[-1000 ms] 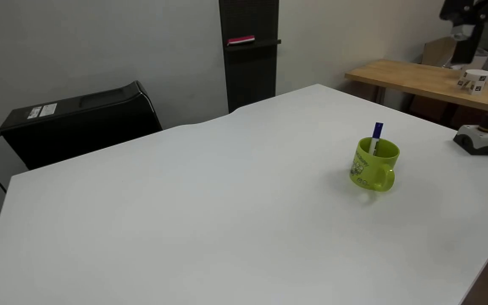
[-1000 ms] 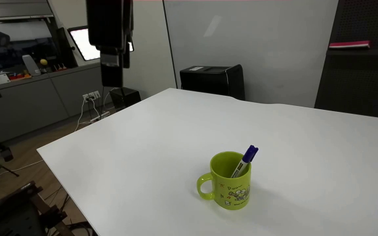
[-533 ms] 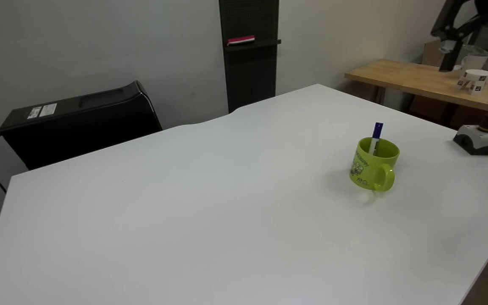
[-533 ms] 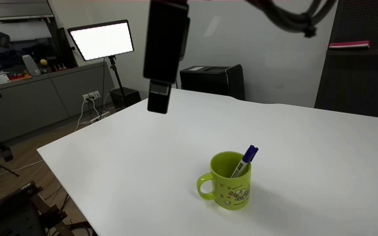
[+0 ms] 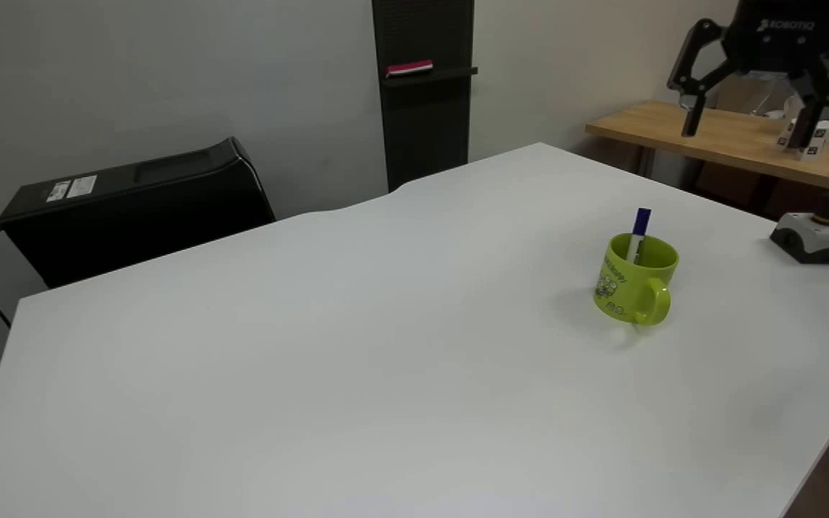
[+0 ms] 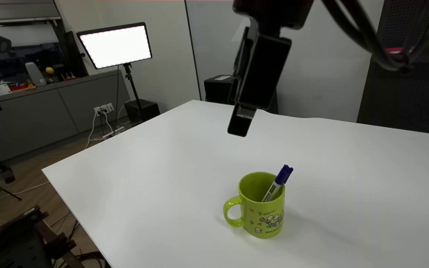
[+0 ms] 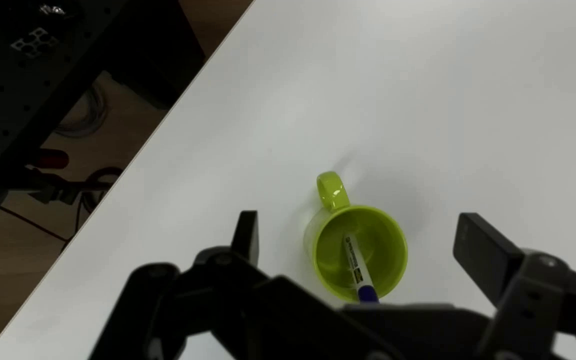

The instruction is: Take the blue marker out of the yellow mug

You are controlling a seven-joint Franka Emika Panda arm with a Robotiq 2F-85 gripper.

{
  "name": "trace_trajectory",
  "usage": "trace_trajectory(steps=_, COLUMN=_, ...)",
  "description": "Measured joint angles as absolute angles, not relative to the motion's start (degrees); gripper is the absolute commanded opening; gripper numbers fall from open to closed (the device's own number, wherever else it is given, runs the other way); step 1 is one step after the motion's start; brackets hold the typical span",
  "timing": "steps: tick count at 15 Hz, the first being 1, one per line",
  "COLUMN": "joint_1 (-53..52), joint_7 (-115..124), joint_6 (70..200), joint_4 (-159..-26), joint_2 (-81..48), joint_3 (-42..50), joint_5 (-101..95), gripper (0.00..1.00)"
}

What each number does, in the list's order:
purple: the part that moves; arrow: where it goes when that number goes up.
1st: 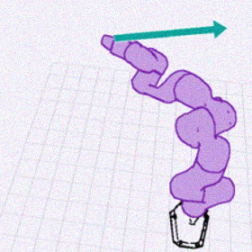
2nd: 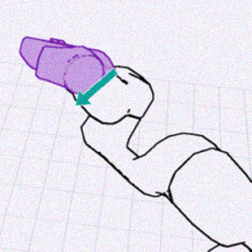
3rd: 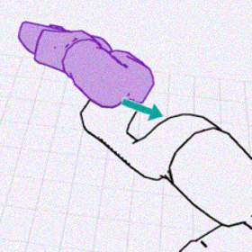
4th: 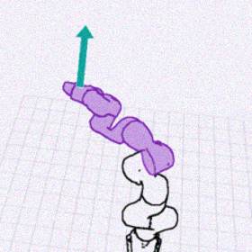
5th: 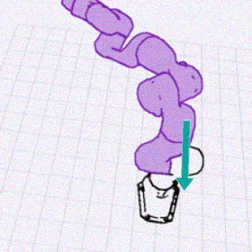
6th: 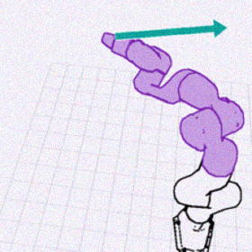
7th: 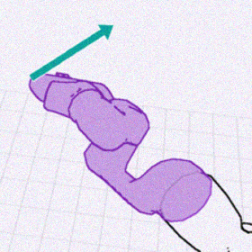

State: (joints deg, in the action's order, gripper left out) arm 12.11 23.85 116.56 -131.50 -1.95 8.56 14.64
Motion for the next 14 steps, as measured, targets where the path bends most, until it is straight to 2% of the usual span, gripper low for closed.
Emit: trace_trajectory(steps=14, joint_1=10.7, joint_7=26.1, joint_6=114.9, joint_4=-115.4, joint_2=-19.4, joint_3=8.7, joint_5=14.7, gripper=1.00)
